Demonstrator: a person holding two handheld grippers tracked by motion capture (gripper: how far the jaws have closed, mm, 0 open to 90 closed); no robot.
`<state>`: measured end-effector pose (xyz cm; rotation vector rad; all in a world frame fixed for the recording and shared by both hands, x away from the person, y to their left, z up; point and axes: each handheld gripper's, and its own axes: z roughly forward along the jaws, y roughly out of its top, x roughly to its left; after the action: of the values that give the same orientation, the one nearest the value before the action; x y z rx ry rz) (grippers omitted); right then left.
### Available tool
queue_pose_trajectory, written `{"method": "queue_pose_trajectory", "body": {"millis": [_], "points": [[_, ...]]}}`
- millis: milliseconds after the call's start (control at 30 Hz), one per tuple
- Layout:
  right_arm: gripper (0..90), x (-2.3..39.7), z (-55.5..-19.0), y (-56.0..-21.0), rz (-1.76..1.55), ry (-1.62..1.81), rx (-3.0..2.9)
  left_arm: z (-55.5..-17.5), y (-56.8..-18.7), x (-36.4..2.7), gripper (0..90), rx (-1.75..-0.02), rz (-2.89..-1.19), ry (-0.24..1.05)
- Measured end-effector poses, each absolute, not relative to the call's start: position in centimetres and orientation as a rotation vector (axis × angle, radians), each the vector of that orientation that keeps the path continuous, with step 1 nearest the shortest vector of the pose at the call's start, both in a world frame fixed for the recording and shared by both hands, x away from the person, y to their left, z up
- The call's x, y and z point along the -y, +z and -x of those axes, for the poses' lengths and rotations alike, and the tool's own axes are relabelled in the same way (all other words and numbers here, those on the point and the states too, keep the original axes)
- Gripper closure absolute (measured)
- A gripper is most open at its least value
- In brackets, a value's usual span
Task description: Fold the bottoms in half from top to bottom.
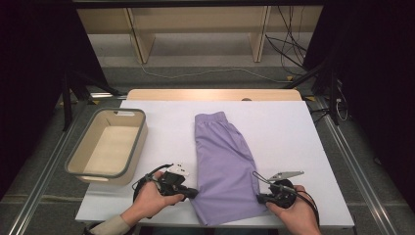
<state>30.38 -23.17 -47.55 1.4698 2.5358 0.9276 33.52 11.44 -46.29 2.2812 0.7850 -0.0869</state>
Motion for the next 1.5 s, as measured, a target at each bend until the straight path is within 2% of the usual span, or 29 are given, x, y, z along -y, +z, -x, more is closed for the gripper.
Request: {"method": "queue_pose_trajectory", "body": {"millis": [700,833,1000,1100,1167,1300,1367,1500], "points": [[87.8,21.5,-28.5,-47.5,-1.444,0.921,-2.651,-33.4,-46.8,-13.6,88.7,-0.828,-2.312,-0.187],[79.2,21.7,-28.7,-47.3,-1.475,0.943,-2.629,-33.4,-46.9,-13.6,88.7,-0.831,-2.319,-0.192],[57.4,22.4,-29.5,-46.7,-1.469,1.02,-2.474,-33.4,-47.1,-13.4,88.7,-0.836,-2.324,-0.187],[50.9,22.8,-30.4,-46.8,-1.475,0.997,-2.406,-33.4,-47.1,-13.3,88.2,-0.839,-2.325,-0.188],[50.0,22.8,-30.8,-47.0,-1.479,0.989,-2.406,-33.5,-47.2,-13.3,84.8,-0.847,-2.317,-0.176],[50.4,22.3,-31.7,-47.2,-1.478,0.988,-2.425,-33.7,-47.5,-12.9,72.2,-0.852,-2.302,-0.13],[53.9,21.9,-32.2,-47.4,-1.476,0.961,-2.438,-33.8,-47.8,-12.7,63.4,-0.829,-2.315,-0.089],[63.5,21.2,-32.7,-47.5,-1.449,0.897,-2.471,-33.9,-48.1,-12.2,60.9,-0.825,-2.323,-0.057]]}}
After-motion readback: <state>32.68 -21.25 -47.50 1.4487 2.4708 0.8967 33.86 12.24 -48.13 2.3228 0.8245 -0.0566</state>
